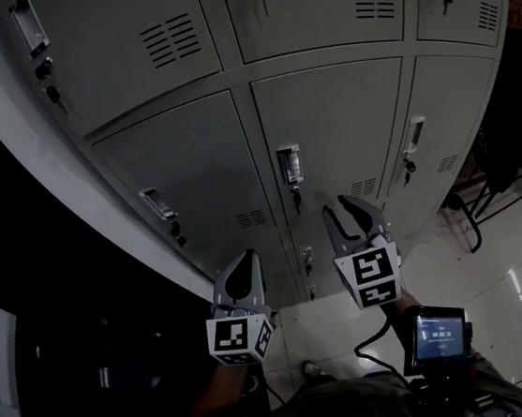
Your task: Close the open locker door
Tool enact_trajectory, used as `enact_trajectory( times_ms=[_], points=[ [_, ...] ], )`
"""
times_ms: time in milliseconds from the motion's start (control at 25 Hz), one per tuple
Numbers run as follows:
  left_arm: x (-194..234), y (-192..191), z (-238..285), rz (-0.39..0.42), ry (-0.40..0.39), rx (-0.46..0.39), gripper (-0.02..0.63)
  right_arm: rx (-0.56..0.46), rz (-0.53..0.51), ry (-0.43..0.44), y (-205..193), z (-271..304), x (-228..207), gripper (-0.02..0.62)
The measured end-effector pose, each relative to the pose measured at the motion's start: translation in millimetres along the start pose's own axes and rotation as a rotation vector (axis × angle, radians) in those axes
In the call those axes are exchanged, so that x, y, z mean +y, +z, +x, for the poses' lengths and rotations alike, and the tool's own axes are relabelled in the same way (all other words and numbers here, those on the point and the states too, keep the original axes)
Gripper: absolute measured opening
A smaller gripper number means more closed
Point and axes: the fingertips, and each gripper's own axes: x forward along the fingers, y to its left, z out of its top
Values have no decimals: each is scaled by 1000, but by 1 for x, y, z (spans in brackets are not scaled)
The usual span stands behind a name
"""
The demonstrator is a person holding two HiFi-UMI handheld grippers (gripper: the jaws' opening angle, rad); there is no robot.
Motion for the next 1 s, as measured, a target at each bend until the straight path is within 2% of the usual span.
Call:
enact_trajectory(
  times_ms=[200,600,800,1000],
  points=[
    [-53,5,-28,8,38,14,2,-18,6,38,-5,-58,-15,120],
    [-204,10,-91,25,93,5,2,-70,14,108,-23,-215,-64,114],
    [-272,6,-118,22,108,26,2,-47,59,142,-48,-291,-82,110],
    [-315,11,-137,37,88,40,2,-42,109,143,-56,-337,-89,103]
  ],
)
